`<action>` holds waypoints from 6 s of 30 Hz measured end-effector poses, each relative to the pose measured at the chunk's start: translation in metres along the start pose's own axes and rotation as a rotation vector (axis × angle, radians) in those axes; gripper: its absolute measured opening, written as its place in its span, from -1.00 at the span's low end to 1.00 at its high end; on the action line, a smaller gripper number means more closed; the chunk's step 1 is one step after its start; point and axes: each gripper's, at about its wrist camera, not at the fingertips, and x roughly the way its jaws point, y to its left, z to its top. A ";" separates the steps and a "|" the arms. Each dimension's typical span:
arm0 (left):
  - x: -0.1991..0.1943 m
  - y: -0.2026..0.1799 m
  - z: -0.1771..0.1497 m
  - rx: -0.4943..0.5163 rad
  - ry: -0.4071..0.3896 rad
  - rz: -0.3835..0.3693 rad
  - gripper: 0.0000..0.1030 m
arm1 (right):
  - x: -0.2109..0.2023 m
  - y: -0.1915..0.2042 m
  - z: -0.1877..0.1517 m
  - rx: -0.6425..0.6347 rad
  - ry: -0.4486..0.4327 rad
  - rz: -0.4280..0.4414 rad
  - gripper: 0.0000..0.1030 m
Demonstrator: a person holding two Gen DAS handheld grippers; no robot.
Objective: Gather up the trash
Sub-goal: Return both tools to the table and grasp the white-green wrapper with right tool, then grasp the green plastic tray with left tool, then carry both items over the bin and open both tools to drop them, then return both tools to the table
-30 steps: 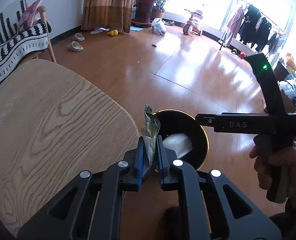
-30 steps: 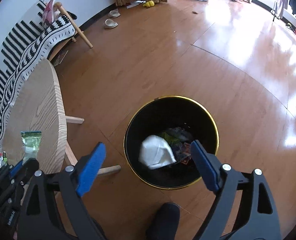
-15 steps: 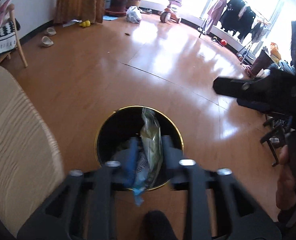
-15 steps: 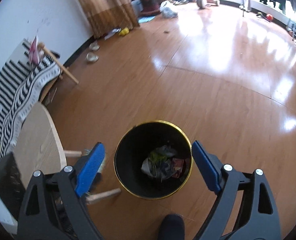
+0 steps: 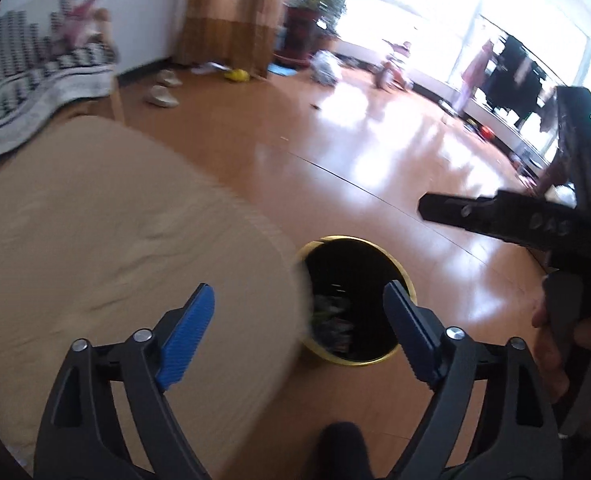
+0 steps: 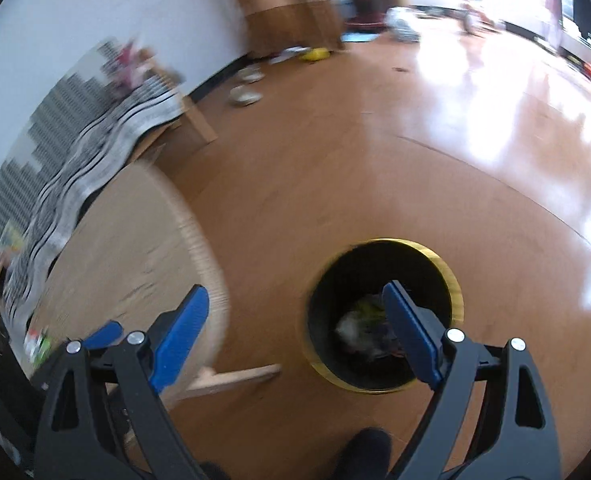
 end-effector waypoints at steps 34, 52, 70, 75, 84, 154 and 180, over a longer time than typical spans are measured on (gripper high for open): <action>-0.278 0.387 -0.228 -0.584 -0.010 0.434 0.77 | 0.093 0.417 -0.225 -1.128 0.336 0.368 0.51; -0.244 0.399 -0.230 -0.599 0.023 0.433 -0.54 | 0.079 0.424 -0.204 -1.039 0.271 0.414 -0.84; -0.263 0.338 -0.142 -0.613 -0.178 0.444 -0.76 | 0.046 0.304 -0.103 -0.679 0.162 0.259 -0.85; -0.217 0.269 -0.093 -0.482 -0.170 0.366 -0.76 | 0.042 0.227 -0.072 -0.565 0.149 0.134 -0.85; -0.110 0.121 -0.028 -0.257 -0.108 0.182 -0.76 | 0.029 0.066 -0.031 -0.322 0.128 -0.066 -0.85; -0.049 0.068 -0.006 -0.157 -0.049 0.156 0.77 | 0.023 0.096 -0.013 -0.230 0.066 0.084 0.58; -0.277 0.454 -0.178 -0.746 -0.128 0.527 0.79 | 0.099 0.452 -0.216 -0.952 0.398 0.481 0.38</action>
